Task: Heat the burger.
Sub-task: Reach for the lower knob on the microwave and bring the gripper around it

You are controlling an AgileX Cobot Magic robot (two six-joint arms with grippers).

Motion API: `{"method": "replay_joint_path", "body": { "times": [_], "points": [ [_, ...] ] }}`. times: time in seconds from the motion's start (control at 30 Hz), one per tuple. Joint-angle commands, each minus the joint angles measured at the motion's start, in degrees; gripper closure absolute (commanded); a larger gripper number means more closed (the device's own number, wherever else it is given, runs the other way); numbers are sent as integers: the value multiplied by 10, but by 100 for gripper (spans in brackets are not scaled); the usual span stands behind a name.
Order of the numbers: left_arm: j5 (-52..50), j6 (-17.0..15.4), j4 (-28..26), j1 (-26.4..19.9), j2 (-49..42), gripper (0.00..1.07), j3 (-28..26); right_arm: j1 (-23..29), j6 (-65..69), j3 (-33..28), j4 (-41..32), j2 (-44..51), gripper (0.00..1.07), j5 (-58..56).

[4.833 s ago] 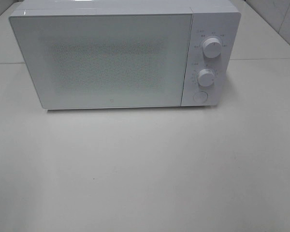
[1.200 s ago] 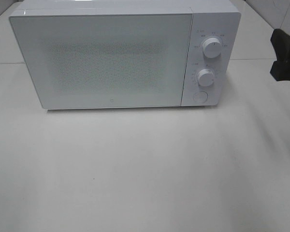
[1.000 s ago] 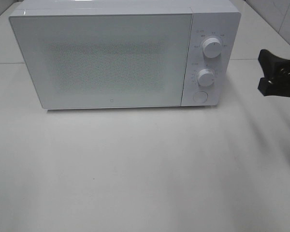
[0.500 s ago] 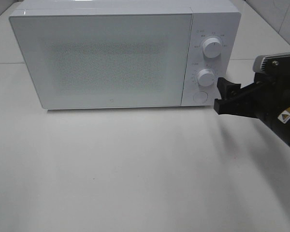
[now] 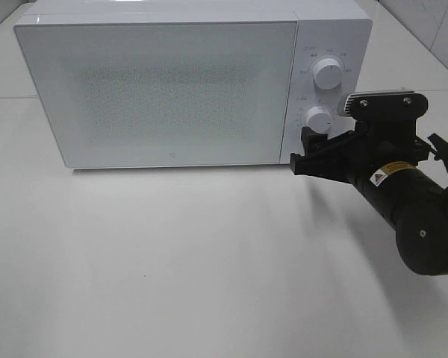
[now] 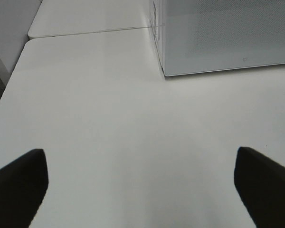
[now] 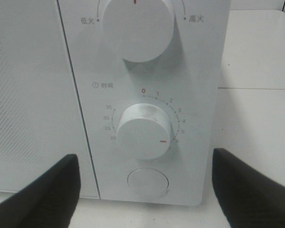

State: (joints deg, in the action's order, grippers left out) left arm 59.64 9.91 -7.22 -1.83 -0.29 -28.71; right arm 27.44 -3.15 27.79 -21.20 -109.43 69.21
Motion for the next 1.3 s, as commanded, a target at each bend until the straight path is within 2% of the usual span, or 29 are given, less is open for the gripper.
{"method": "replay_joint_path", "body": {
  "times": [0.03, 0.63, 1.3],
  "points": [
    [-3, -3, 1, -1, -13, 6, 2, 1, -5, 14, 1, -1, 31, 125],
    [-3, -3, 1, -1, -13, 6, 2, 1, -23, 81, 4, -49, 31, 120],
    [-3, -3, 0, -1, -11, 6, 2, -8, -32, 109, 3, -80, 31, 118]
  ]
}}
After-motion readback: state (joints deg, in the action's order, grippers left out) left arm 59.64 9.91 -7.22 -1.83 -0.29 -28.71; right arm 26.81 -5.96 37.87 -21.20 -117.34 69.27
